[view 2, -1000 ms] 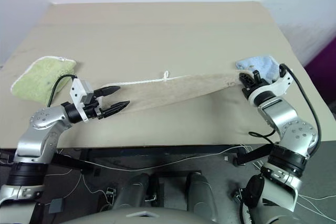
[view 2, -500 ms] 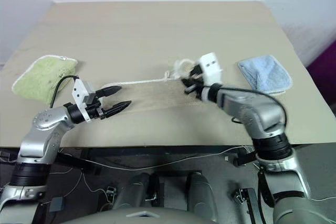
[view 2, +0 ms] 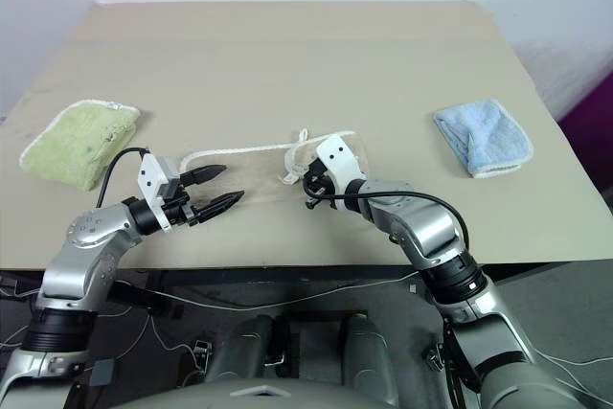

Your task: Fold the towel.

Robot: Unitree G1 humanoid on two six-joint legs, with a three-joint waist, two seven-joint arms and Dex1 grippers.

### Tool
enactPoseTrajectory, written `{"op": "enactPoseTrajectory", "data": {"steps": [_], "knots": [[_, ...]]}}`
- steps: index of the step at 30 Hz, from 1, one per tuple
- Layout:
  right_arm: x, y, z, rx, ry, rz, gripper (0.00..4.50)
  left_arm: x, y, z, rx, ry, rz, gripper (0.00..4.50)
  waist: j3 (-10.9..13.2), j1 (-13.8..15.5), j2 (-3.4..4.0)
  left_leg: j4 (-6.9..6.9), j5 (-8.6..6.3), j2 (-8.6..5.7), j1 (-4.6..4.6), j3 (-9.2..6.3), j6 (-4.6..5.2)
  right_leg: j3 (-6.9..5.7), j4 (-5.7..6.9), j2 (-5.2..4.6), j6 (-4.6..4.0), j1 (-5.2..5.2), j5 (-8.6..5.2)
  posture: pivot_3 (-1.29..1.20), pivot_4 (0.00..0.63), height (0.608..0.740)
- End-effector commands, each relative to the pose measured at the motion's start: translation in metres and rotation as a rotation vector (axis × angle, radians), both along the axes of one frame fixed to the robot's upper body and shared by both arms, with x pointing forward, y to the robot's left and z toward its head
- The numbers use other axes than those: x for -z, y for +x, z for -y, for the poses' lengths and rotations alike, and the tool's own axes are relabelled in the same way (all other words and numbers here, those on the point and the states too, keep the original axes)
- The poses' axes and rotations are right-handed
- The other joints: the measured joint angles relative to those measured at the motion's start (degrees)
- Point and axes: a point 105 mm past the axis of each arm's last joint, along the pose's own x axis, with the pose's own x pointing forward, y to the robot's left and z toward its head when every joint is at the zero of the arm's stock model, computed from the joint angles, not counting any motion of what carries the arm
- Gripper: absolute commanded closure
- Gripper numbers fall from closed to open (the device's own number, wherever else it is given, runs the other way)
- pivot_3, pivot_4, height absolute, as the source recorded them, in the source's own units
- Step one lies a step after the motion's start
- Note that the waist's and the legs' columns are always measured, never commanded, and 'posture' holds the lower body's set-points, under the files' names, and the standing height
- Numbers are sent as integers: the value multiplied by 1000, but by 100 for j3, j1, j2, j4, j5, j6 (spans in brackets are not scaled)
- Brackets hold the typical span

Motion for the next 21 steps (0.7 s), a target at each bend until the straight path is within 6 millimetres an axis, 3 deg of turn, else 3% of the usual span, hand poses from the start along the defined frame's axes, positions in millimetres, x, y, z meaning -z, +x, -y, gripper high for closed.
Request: {"op": "enactPoseTrajectory", "data": {"steps": [1,7,12,15,17,21], "knots": [[-21,-6,-5,-39,103,26,3230,-11,-5,5,17,-27,34,1009,0,0,0,0,0,0,0,0,0,0,0,0,0,0,0,0,150,740],[-43,-18,6,-57,188,86,1257,-10,-14,2,-6,-81,-3,1009,0,4,0,0,-1,0,-1,-2,0,-1,-2,-2,0,0,0,0,150,740],[-66,-26,27,-44,302,112,1257,-11,-26,-3,-58,-177,-49,1009,0,3,0,-1,-2,0,-3,-7,-1,-1,-3,-6,0,-1,0,0,150,740],[-66,-8,41,32,311,129,1890,-10,-31,-4,-102,-245,-88,1009,0,2,0,-1,-2,2,-2,-8,-1,-1,-4,-8,-2,0,0,0,150,740],[-62,6,44,65,301,136,2557,-10,-34,-2,-115,-289,-118,1009,0,-2,0,-1,-2,1,-2,-8,-1,-1,-4,-7,-2,0,0,0,150,740],[-45,26,31,37,319,143,3973,-7,-38,0,-163,-397,-206,1009,0,-8,0,-1,0,0,-2,-7,-1,-1,-4,0,-2,0,0,0,150,740]]}}
